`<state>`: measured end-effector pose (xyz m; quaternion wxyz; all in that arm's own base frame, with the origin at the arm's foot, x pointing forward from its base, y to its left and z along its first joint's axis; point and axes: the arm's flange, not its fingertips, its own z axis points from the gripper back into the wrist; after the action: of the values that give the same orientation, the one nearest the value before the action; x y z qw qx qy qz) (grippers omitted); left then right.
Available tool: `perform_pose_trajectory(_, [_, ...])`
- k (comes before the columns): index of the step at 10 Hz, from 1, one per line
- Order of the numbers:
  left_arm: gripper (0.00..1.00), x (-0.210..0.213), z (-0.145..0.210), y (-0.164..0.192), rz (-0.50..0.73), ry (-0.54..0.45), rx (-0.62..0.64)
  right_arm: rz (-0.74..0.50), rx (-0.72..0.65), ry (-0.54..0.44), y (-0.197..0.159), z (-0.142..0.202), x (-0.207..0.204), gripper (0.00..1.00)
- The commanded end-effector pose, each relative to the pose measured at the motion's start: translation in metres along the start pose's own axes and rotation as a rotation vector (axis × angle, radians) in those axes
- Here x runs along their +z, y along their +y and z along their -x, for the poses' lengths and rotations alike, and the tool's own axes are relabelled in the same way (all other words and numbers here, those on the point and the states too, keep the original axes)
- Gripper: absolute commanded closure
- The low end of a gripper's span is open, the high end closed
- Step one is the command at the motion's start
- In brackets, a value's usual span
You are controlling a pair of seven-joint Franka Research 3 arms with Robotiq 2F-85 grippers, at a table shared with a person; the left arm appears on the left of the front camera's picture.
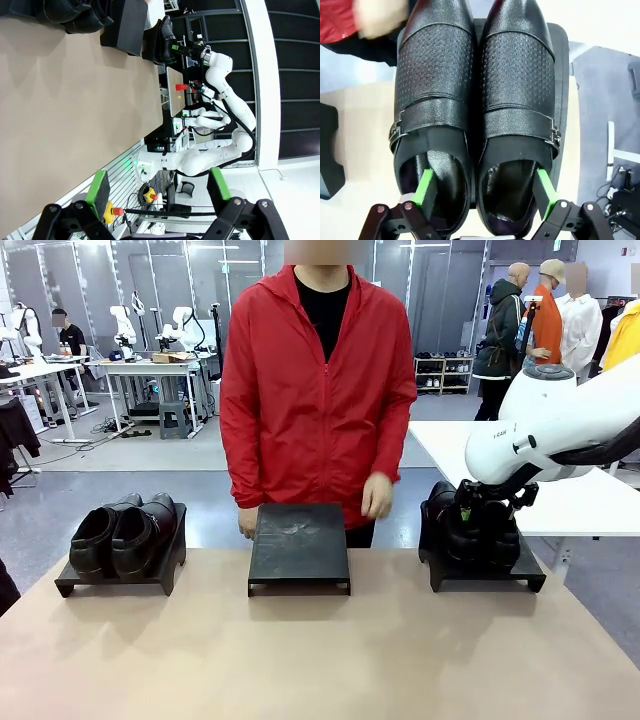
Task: Place the shoes on the stand as instructed by the person.
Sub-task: Pick up another pair of Shoes and place it on the Shoes Stand indicated by the person.
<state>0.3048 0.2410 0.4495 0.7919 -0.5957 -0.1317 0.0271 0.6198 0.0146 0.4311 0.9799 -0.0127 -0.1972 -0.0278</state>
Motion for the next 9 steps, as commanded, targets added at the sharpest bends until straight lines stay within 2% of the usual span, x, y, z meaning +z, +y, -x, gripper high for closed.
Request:
perform_pose_trajectory(1, [0.00,-0.0005,0.0036,-0.0026,0.006,0.008,-0.013,-0.003,0.002,-0.009,0.0000,-0.0004,0.0002,0.03])
perform_pose_trajectory(9, [0.00,-0.0005,0.0036,-0.0026,0.006,0.008,-0.013,-0.003,0.002,-0.009,0.0000,-0.0004,0.0002,0.03])
